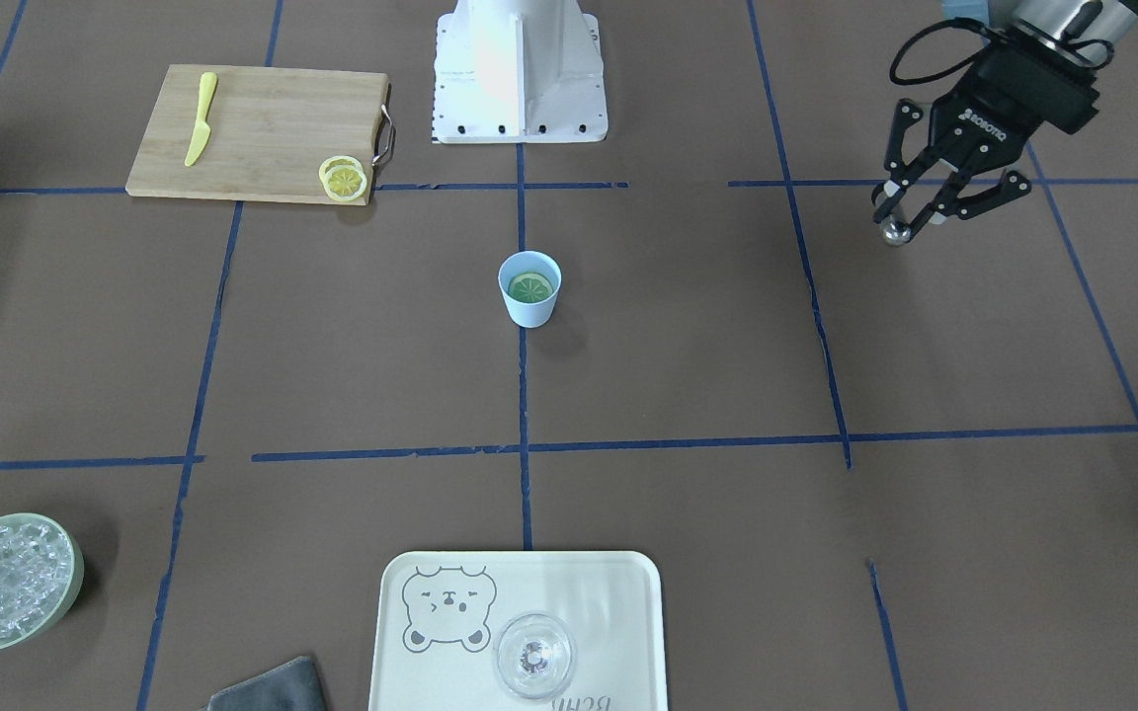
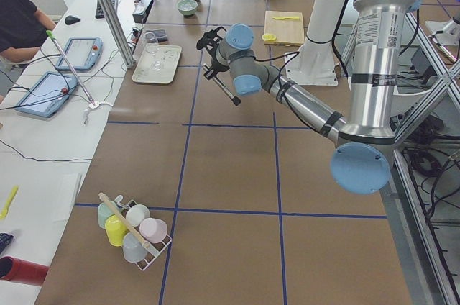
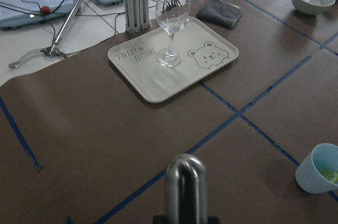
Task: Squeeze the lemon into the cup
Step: 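Carry the muddler back toward its spot on the table with the left gripper, then lower the steel muddler upright onto the table with the left gripper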
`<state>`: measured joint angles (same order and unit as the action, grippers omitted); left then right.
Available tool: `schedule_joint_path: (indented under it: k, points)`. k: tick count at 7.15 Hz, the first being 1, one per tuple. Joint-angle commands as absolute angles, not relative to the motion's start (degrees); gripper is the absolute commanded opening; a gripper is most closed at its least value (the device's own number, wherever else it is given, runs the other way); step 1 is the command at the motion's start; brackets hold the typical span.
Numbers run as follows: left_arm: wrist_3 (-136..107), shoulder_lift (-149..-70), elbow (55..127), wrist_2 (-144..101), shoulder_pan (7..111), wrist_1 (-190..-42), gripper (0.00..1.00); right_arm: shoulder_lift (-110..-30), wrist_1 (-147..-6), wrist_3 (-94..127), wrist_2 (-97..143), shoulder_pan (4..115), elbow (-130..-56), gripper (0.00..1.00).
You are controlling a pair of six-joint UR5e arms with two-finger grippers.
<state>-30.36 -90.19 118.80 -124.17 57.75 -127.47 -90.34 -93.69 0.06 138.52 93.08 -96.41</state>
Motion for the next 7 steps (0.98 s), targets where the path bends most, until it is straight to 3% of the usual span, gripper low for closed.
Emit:
schedule_joint_path:
  k: [1,3,7]
  points:
    - [-30.32,-87.98,114.46,-125.51,57.4,-119.95,0.0,-90.35,-93.69,0.0,138.52,93.08,-96.68,1.0]
    - [-30.41,-92.77,114.09,-125.25,56.43,-102.54,0.0,-90.26,-93.6,0.0,138.52,93.08,-96.77,1.0]
    - [-31.28,-99.82,104.26,-125.77,52.91,-94.94,0.0,-90.26,-93.6,0.0,138.43,93.08,-97.91,1.0]
